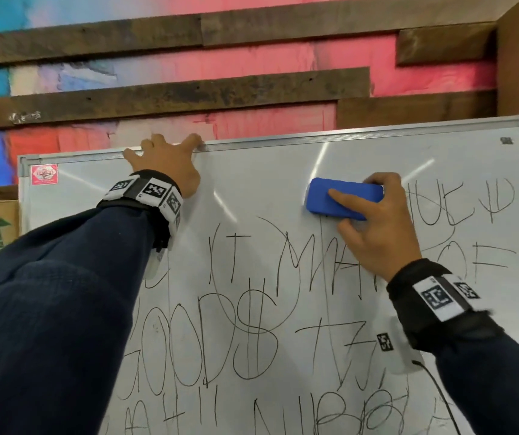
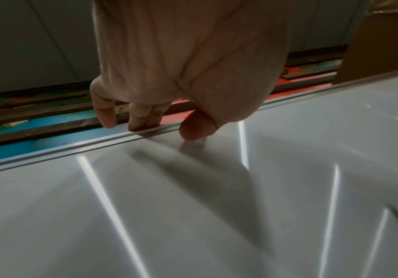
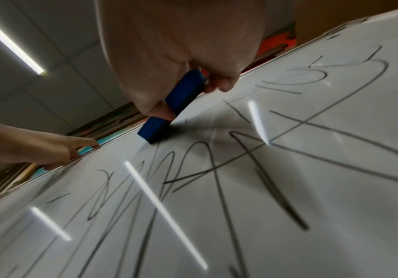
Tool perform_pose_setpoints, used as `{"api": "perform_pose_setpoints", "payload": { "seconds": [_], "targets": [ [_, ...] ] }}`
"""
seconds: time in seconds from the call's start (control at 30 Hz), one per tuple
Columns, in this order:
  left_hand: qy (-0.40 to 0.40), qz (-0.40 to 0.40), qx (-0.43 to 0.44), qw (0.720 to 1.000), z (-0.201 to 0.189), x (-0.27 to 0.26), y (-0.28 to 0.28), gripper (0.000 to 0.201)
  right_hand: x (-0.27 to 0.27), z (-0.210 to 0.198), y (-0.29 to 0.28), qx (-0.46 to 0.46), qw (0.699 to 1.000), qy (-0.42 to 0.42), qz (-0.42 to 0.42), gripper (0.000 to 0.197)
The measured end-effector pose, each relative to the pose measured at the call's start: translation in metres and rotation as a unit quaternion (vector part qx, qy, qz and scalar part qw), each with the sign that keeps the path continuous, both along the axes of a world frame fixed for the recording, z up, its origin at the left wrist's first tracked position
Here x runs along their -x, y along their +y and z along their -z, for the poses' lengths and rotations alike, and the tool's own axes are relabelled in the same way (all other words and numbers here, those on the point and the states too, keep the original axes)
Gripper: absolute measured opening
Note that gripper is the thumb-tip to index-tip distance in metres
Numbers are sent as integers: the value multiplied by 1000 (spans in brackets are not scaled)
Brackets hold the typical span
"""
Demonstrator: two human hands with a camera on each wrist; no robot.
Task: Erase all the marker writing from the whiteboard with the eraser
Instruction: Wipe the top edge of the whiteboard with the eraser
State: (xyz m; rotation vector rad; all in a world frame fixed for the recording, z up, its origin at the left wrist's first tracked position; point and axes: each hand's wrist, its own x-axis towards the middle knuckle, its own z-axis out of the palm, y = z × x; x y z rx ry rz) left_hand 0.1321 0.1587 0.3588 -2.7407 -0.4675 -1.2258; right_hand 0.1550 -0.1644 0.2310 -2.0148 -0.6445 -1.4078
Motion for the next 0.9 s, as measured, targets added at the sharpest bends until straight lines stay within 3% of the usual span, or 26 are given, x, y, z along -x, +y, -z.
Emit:
{"api": "perform_pose_setpoints", "payload": {
  "seconds": [0.07, 0.23, 0.33, 0.43, 0.53, 0.63, 0.73, 0.83, 0.9],
  "targets": [
    [-6, 0, 21, 1000, -2, -1, -7, 52, 1, 1, 9, 4, 1000, -8, -4, 41],
    [-29, 26, -24, 999, -9, -7, -31, 40, 7, 5, 41, 104, 994, 27, -7, 50],
    [-24, 43, -14, 999, -4, -5, -34, 48, 11, 7, 42, 121, 992, 28, 16, 53],
    [-21, 55, -10, 998, 4, -3, -40, 59, 12, 12, 18, 58, 997, 32, 36, 54],
    [-27, 44, 15, 999, 5, -6, -46, 58, 17, 22, -3, 2, 996, 52, 66, 54],
    [-48, 40, -9, 998, 1, -10, -57, 51, 26, 39, -4, 21, 994, 82, 64, 56],
    [-52, 87, -47, 994, -4, -12, -63, 40, 32, 47, 0, 48, 993, 90, 60, 55],
    [-61, 138, -46, 987, 1, -12, -65, 47, 28, 27, 2, 43, 992, 97, 75, 53],
    [-62, 132, -50, 988, 5, -12, -70, 52, 25, 10, 5, 38, 990, 101, 86, 56]
  ]
}}
